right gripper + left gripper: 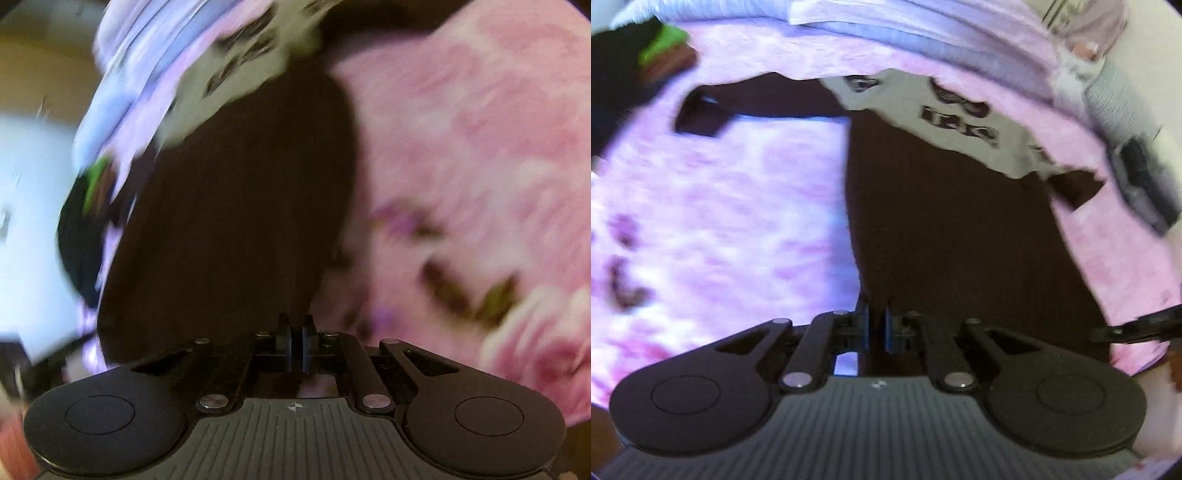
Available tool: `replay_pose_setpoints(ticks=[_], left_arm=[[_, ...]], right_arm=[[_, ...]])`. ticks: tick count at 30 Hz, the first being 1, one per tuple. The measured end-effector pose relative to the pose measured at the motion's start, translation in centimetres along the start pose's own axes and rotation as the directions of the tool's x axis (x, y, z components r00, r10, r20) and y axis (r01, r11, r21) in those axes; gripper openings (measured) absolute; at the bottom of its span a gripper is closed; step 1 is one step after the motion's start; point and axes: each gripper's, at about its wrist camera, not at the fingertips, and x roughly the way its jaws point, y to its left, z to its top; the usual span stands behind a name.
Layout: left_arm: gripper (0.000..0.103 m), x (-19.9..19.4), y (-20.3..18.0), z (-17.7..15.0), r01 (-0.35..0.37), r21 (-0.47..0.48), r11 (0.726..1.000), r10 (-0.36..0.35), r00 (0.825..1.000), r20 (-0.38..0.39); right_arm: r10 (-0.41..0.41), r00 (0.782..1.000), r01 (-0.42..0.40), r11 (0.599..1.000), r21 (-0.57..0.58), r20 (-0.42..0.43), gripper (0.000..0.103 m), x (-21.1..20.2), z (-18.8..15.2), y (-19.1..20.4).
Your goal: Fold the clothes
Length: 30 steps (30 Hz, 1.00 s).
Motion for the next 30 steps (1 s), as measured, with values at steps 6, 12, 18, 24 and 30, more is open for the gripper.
replay_pose_setpoints(ticks=[6, 12, 18, 24, 30], left_arm=[[0.021, 3.1, 0.2, -1.4, -0.119, 0.129, 0.984, 0.141, 0.974, -0.175], [0.022, 3.4, 1.4, 0.7, -0.077, 0.012, 0.997, 0.078, 0.994, -0.078], [0.023, 6.3, -1.1, 3.7, -0.044, 0.021, 0.999, 0.045, 0.999, -0.015], [0.024, 7.9, -1.3, 8.3, -0.099, -0.009, 0.995, 0.099, 0.992, 0.075], [0.024, 9.7, -0.6, 11.4, -0.15, -0.066, 0.986, 0.156, 0.984, 0.084]], right_arm=[[-0.29, 0.934, 0.295, 0.955, -0.007, -0.21, 0.019, 4.5, -2.2, -0.7], [-0.221, 0.975, 0.22, 0.975, 0.026, 0.032, 0.043, 2.2, -1.4, 0.1], [-0.262, 0.937, 0.227, 0.959, 0.167, 0.231, 0.043, -0.9, 6.1, -4.7], [-0.385, 0.732, 0.235, 0.917, 0.322, 0.562, 0.043, -8.6, 18.0, -13.6], [-0.274, 0.719, 0.105, 0.951, 0.29, 0.638, 0.043, -9.9, 25.2, -17.7]])
